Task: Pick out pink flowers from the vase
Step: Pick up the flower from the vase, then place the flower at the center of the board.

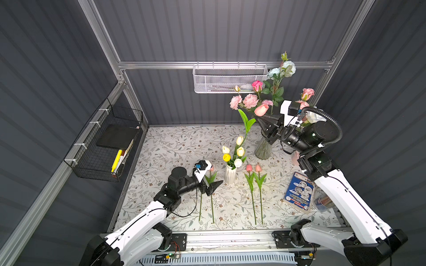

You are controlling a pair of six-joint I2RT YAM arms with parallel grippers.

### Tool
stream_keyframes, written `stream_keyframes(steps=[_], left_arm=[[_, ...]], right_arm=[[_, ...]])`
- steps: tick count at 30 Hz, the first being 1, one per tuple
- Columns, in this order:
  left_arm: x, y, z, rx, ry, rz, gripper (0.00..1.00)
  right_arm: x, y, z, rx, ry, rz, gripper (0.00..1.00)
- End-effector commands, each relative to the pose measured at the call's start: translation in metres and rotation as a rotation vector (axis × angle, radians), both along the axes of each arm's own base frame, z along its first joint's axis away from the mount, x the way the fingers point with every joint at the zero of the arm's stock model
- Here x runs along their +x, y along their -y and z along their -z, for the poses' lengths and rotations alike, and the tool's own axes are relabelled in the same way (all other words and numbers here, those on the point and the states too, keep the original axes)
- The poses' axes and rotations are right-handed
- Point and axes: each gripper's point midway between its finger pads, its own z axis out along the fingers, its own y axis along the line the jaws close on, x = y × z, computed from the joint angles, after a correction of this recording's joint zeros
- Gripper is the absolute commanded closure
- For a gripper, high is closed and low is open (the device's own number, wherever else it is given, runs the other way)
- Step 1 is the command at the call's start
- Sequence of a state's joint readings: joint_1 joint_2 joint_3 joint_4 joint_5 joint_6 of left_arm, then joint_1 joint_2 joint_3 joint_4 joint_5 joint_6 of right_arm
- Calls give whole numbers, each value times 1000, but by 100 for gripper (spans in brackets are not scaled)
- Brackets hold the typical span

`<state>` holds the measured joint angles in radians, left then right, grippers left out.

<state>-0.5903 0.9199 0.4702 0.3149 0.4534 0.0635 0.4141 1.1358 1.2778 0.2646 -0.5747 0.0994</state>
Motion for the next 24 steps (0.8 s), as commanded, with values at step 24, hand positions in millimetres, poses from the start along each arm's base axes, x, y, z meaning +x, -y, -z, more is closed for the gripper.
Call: stream_keyframes(steps=[24], left_arm=[[49, 50, -247, -119, 383, 97, 1]], right_arm=[[-42, 1, -105, 146, 229, -88, 90]])
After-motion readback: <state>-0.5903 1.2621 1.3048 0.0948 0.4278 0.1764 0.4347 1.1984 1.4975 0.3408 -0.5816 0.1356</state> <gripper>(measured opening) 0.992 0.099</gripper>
